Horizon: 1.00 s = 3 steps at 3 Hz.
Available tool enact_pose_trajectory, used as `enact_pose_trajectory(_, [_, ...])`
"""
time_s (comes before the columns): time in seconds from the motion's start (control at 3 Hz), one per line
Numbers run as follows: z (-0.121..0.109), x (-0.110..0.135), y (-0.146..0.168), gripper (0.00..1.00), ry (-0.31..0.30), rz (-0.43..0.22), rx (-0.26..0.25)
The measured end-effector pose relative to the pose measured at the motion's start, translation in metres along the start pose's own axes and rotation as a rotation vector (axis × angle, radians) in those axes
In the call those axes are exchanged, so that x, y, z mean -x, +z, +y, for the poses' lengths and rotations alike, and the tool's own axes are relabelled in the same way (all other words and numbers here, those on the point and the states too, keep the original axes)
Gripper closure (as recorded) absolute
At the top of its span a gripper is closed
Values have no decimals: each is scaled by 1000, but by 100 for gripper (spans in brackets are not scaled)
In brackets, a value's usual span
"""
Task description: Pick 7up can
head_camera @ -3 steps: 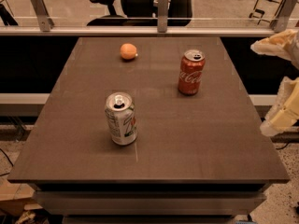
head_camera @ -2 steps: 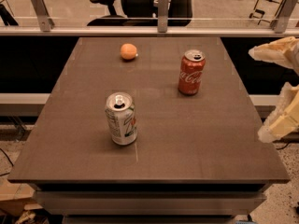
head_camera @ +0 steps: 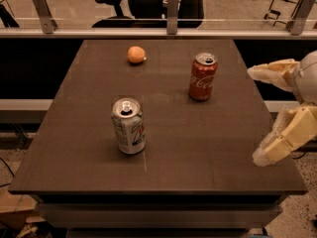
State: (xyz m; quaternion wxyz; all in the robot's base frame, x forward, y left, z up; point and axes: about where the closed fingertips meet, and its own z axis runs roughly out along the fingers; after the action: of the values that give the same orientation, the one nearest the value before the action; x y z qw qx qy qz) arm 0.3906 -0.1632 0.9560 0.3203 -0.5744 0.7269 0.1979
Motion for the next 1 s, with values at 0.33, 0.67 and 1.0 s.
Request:
enact_pose_trajectory(0.33, [7,0,10,0,5,-27,-20])
enact_pose_trajectory(0.67, [10,0,20,0,6,-58,-60])
enact_pose_trajectory(1.0, [6,1,34,0,-18,-113,-86])
